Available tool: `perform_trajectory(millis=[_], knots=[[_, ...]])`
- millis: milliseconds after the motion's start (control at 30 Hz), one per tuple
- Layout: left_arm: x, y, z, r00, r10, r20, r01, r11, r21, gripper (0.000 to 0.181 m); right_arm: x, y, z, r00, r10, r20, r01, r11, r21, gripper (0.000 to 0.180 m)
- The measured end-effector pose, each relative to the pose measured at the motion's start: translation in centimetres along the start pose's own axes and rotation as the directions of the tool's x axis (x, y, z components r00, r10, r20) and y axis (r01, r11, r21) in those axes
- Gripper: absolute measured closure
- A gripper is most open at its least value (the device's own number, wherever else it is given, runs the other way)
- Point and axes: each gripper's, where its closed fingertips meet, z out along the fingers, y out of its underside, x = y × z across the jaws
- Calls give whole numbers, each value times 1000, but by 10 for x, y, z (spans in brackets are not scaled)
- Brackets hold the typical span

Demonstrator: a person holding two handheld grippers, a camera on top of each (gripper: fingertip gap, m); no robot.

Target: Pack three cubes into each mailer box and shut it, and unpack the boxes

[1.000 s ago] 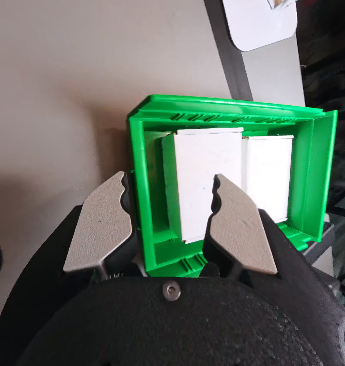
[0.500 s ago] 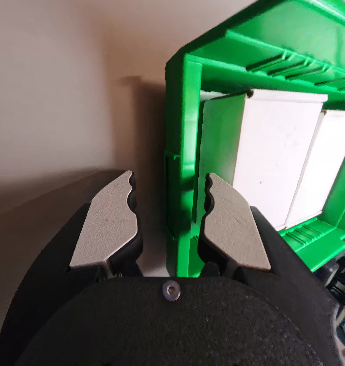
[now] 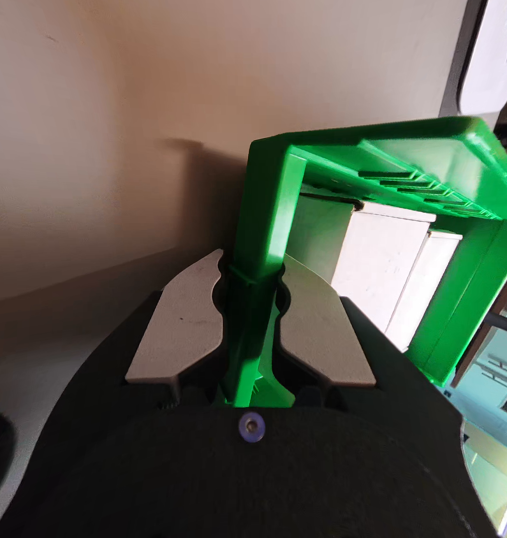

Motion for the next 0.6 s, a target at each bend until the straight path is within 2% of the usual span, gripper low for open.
perform_trajectory(millis=[200,400,500,533,600], knots=[[30,-78,17,984,174,-42,-170,982,87,152,-56,-42,-32,999,-25,21,22,992,124,149],[39,-141,37,951,308,-26,-300,940,165,152,-87,-67,-54,1000,6,-5,-5,978,207,148],[30,-156,41,950,308,53,-312,932,186,146,-85,-76,-75,992,125,-29,-110,945,309,147],[28,-160,39,957,281,76,-291,934,207,140,-81,-77,-87,980,196,-31,-172,917,361,145],[28,-171,25,975,193,113,-219,929,299,140,-70,-70,-112,933,359,-14,-312,829,464,143]])
